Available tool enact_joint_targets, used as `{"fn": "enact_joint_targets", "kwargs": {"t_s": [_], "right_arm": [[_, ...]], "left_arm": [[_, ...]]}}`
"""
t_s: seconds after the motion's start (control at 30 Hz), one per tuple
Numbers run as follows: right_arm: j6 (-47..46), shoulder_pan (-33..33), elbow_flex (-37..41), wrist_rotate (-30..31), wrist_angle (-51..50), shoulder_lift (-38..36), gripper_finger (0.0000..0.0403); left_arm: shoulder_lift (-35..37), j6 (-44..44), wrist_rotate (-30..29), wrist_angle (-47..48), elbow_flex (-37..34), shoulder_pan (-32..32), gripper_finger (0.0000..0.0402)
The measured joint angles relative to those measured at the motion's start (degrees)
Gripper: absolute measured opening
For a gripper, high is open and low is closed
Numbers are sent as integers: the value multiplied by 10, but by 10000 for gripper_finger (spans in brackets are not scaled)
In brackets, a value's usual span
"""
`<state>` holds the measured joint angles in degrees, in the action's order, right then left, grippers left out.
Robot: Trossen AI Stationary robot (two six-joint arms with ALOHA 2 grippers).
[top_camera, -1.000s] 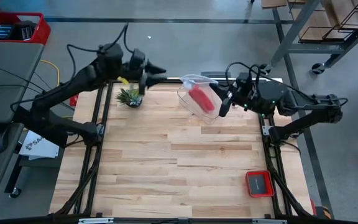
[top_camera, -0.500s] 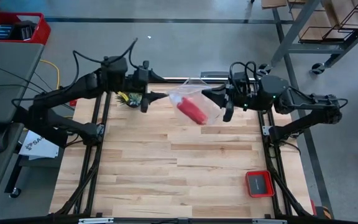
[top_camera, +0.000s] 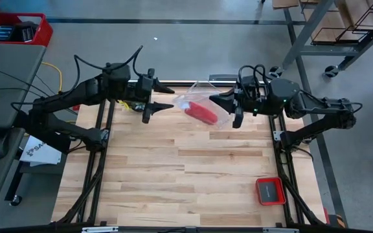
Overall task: Roll bandage
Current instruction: Put the transparent zip bag into the transparent bin
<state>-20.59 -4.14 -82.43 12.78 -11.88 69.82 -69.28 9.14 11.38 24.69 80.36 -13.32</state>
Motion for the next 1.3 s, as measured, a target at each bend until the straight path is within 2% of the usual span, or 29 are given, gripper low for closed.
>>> {"fn": "enact_joint_targets", "kwargs": {"t_s": [0.57, 0.83, 1.1, 1.2, 1.3], "right_arm": [[14, 0, 0, -12, -17, 1, 0], [16, 0, 0, -4, -10, 9, 0], [14, 0, 0, -4, -3, 19, 0], [14, 0, 0, -4, -2, 19, 0], [14, 0, 0, -4, -3, 19, 0]], "left_arm": [[-7, -22, 0, -26, 0, 4, 241], [-10, -58, 31, -43, 0, 11, 241], [-28, -71, 16, -54, 0, 10, 240], [-29, -74, 0, -45, 0, 10, 229], [-28, -71, -2, -45, 0, 10, 197]]}}
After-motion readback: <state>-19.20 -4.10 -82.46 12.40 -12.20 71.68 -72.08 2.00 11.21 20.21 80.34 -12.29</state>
